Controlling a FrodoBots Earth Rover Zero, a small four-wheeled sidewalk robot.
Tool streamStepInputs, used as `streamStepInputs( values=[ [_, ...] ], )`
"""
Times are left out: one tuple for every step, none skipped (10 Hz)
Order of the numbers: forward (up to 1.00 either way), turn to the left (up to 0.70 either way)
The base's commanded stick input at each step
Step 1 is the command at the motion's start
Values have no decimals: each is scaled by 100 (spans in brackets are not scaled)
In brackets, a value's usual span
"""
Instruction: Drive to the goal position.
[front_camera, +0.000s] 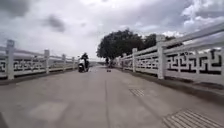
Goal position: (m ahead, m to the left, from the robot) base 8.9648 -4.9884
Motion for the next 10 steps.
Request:
streamStepInputs(
  values=[
    [70, 14],
    [70, 14],
    [70, 14],
    [70, 14],
    [70, 12],
    [70, 10],
    [70, 8],
    [70, 1],
    [70, 0],
    [70, 0]
  ],
)
